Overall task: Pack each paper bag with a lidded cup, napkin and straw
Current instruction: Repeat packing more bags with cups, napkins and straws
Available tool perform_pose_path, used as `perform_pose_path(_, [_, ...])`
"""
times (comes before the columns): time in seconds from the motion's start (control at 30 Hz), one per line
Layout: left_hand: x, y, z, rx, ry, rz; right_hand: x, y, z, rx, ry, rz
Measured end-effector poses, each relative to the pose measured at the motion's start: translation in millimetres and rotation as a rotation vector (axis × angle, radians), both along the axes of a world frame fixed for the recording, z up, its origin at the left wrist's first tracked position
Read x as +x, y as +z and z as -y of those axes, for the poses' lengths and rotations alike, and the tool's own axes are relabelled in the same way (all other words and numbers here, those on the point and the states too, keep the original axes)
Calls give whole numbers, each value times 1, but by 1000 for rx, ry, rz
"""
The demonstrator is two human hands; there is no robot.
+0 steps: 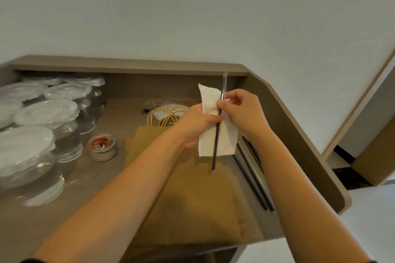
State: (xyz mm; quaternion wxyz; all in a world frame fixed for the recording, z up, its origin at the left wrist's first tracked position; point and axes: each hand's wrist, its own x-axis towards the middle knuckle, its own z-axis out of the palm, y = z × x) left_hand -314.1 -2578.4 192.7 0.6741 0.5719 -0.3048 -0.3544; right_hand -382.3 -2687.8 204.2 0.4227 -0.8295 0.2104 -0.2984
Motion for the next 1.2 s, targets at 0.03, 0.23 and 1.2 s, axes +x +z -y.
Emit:
perform_pose_path(0.03, [-3, 3, -16, -15, 12, 8, -1, 4, -15, -50, 3, 5])
perform_pose_path(0.23, [-24, 10, -145, -54, 57, 60, -18, 18, -122, 114, 204, 19])
perform_pose_path(1.2, [23, -146, -656, 486, 836, -102, 80, -87, -573, 61, 676, -189])
